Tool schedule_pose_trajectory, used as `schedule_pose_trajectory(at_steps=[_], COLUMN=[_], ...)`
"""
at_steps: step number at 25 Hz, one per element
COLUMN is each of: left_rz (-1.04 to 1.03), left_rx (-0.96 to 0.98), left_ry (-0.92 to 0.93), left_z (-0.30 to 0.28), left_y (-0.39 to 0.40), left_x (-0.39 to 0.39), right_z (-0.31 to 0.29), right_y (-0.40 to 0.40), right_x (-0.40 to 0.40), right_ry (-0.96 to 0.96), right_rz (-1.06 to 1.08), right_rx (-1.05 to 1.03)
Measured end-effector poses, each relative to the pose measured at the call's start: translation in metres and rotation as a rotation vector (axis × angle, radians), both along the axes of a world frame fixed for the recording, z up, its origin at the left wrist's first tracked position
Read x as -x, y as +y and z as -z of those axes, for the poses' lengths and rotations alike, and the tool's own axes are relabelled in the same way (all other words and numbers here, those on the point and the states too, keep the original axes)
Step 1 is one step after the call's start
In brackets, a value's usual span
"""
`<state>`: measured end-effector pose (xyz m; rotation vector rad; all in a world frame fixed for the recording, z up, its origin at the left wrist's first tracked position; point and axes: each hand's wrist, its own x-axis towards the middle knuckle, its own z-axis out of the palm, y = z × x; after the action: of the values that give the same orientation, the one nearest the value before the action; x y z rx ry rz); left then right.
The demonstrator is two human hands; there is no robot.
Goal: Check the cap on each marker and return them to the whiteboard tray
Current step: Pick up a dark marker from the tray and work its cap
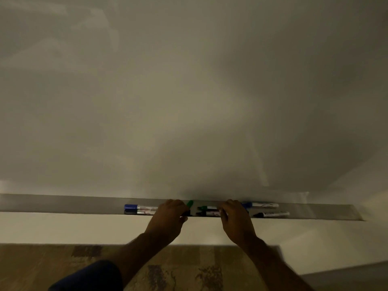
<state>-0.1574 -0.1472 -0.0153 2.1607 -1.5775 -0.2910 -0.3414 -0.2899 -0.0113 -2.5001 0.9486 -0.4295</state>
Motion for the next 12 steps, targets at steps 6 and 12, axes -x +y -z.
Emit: schedule_pose_trajectory(at_steps=[6,12], left_rz=[-0.047,-0.081], left_rx=[-0.222,-0.248], left_ry=[-0.189,-0.199], left_z=[0.02,0.017], left_y=[-0.015,-0.025], left_x=[0.012,0.01], right_z=[0.017,0.025], right_y=[-0.017,-0.026], right_x=[0.021,0.021], right_ry=[0.089,0.275], right_rz=[-0.115,-0.155], right_rx=[0.056,0.112])
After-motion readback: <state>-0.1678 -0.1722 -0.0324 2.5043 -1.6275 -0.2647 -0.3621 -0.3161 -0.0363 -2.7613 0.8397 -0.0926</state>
